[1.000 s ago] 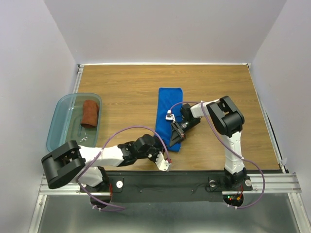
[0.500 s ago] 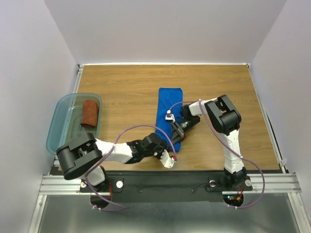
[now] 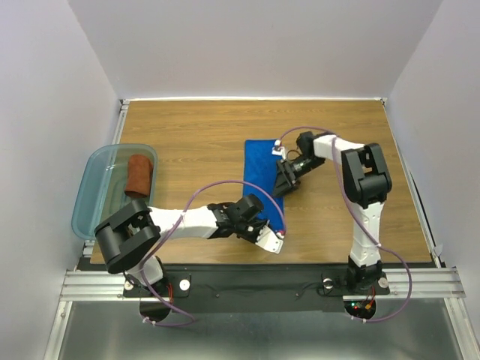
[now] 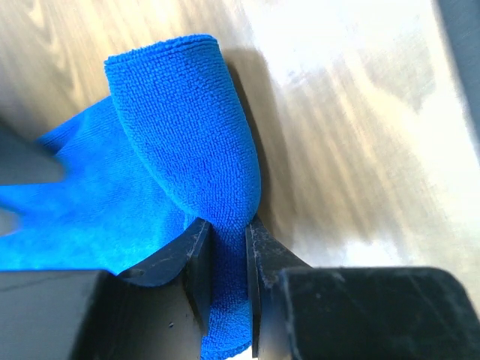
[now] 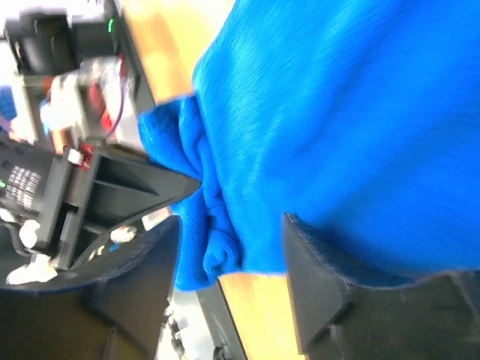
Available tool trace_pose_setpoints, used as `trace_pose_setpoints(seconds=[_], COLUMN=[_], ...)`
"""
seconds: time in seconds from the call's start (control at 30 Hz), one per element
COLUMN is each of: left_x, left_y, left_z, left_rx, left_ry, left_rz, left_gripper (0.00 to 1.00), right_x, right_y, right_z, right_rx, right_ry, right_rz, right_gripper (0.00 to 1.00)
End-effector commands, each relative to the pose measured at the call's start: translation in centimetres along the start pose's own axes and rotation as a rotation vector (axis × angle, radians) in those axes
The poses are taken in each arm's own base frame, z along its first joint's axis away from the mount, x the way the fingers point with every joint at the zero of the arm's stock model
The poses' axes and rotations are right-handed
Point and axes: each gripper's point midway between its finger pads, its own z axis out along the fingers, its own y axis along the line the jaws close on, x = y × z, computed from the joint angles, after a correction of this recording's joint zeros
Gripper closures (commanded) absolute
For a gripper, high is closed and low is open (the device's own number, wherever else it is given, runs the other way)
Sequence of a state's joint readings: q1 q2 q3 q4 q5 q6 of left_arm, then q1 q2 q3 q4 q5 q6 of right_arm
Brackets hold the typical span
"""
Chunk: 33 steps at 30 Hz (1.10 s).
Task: Roll the towels
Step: Roll the towel
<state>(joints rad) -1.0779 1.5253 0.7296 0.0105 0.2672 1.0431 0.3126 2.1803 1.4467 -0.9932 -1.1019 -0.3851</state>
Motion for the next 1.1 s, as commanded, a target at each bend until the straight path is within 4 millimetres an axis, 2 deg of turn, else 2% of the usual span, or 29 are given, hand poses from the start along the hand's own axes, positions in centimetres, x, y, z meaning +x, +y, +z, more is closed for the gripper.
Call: trace_pose_setpoints(seconds=[0.0,0.03,0.1,0.13,0.17,0.23,0.33,0.37,0.43,0.5,0.57,0.6,0.7,0.8,0.87,0.9,0.93,0.97,1.0,1.03,1.07], left_x=[0.7,0.5,0.5,0.8,0.2,0.3,0.7,0.9,1.4,2.0,2.1,2.7,3.6,4.3,4.5,4.9,5.1,5.3,5.6,5.8,6.0], left_y=[-6.3,-5.8,-6.1,-6.7,-5.9,-5.8,-6.4,-5.8,-5.6,-4.3,-4.0,-3.5,-3.8,-4.1,-4.1,-4.6,-4.7,-4.5,-4.9,-4.8,-4.5], left_z=[0.1,0.0,0.3,0.1,0.1,0.1,0.6,0.4,0.7,0.5,0.6,0.6,0.8,0.9,0.7,1.0,1.1,0.9,1.2,1.2,1.1], left_rx=[0.277,0.281,0.328,0.371,0.377,0.431,0.522,0.533,0.559,0.559,0.610,0.614,0.683,0.741,0.780,0.812,0.825,0.837,0.856,0.861,0.864], left_ry=[0.007,0.003,-0.001,0.013,-0.002,-0.011,-0.007,0.006,0.007,-0.003,-0.022,-0.030,-0.038,-0.033,-0.029,-0.023,-0.022,-0.018,-0.013,-0.016,-0.018], left_rz=[-0.189,-0.212,-0.273,-0.311,-0.332,-0.407,-0.496,-0.528,-0.579,-0.643,-0.709,-0.738,-0.816,-0.870,-0.900,-0.930,-0.942,-0.958,-0.976,-0.987,-1.000], left_gripper=[1.00,1.00,1.00,1.00,1.00,1.00,1.00,1.00,1.00,0.99,0.99,0.99,0.99,0.99,0.99,0.99,0.99,0.99,0.99,0.99,0.97], right_x=[-4.0,-4.6,-5.1,-5.4,-5.3,-5.3,-4.6,-4.2,-3.1,-2.2,-0.8,-0.2,2.1,3.4,3.8,4.1,3.6,3.4,3.7,3.3,2.9], right_y=[1.1,1.4,2.1,3.0,3.1,3.7,4.2,5.4,6.0,7.6,7.7,8.3,10.8,11.2,11.6,11.2,11.8,11.2,10.6,10.9,9.7], right_z=[-5.2,-6.7,-8.4,-10.1,-10.9,-13.3,-15.6,-16.8,-17.5,-18.9,-19.1,-19.2,-19.0,-17.6,-16.0,-15.1,-13.4,-13.0,-11.8,-10.3,-10.1], right_rx=[0.128,0.148,0.169,0.192,0.223,0.306,0.402,0.474,0.536,0.622,0.674,0.688,0.705,0.690,0.683,0.679,0.667,0.715,0.723,0.720,0.778], right_ry=[-0.139,-0.179,-0.222,-0.265,-0.280,-0.329,-0.369,-0.389,-0.398,-0.427,-0.423,-0.429,-0.454,-0.410,-0.361,-0.333,-0.304,-0.281,-0.247,-0.214,-0.168], right_rz=[-0.107,-0.120,-0.140,-0.168,-0.175,-0.207,-0.229,-0.287,-0.321,-0.383,-0.404,-0.429,-0.548,-0.618,-0.677,-0.681,-0.740,-0.754,-0.768,-0.830,-0.851], right_gripper=[0.32,0.22,0.19,0.09,0.06,0.05,0.05,0.05,0.01,0.00,0.00,0.00,0.00,0.00,0.03,0.04,0.05,0.07,0.08,0.08,0.09])
